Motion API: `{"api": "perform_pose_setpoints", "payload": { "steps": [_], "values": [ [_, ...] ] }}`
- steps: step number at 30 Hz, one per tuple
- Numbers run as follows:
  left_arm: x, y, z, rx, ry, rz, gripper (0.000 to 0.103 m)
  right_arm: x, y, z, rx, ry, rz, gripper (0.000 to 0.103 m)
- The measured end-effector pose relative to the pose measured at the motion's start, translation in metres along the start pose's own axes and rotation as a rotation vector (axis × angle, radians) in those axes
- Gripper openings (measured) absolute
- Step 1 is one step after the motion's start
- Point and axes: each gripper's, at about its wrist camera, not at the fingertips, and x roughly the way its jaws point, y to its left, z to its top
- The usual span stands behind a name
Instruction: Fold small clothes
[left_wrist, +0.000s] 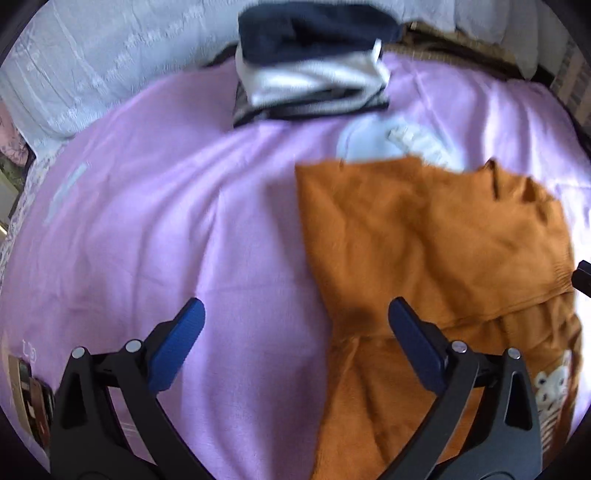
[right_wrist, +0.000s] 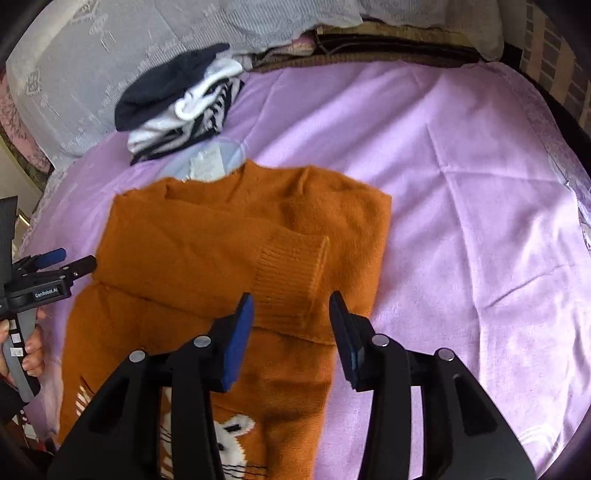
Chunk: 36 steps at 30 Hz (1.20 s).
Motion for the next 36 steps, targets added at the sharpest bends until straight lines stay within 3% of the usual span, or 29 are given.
{"api": "perform_pose_setpoints", "payload": {
  "steps": [2,7,9,10,15,18,20,22,24,28,31,36],
  "values": [
    [-0.009,-0.005,0.011,0.012,-0.035,-0.024,0.101,-0.005,0.012,0.009,-0.014,-0.029,0.038,0.044],
    [0.005,-0.036,0.029,0.074,-0.016,-0.056,0.101,0.041,0.051,0.024,-0.064,0.057,0.103,0.045],
    [0.024,-0.058,0.024,0.148,0.048,0.013,0.101,0.075,0.054,0.024,-0.063,0.149,0.080,0.047],
    [0.041,-0.063,0.017,0.174,0.083,0.047,0.101,0.081,0.053,0.022,-0.057,0.147,0.083,0.047],
    [0.031,-0.036,0.019,0.031,0.087,-0.019,0.101,0.057,0.053,0.029,-0.047,0.081,0.111,0.049],
    [0.013,-0.035,0.023,0.042,0.017,-0.041,0.101,0.059,0.056,0.033,-0.040,0.066,0.105,0.057],
    [0.024,-0.044,0.020,0.098,0.057,-0.001,0.101,0.079,0.053,0.030,-0.025,0.134,0.089,0.061],
    [0.047,-0.048,0.009,0.130,0.125,0.025,0.101,0.078,0.054,0.026,-0.071,0.111,0.093,0.065],
    [0.041,-0.034,0.003,0.045,0.113,-0.020,0.101,0.073,0.055,0.026,-0.092,0.125,0.085,0.065],
    [0.022,-0.013,-0.009,-0.046,0.133,-0.056,0.101,0.038,0.036,0.019,0.012,0.091,0.117,0.066],
    [-0.002,0.000,-0.032,-0.032,0.140,-0.070,0.101,0.006,0.019,-0.008,0.032,0.074,0.104,0.066],
    [-0.021,0.017,-0.099,-0.059,0.251,-0.210,0.101,-0.022,-0.007,-0.072,0.120,0.119,0.085,0.066]
  ]
}}
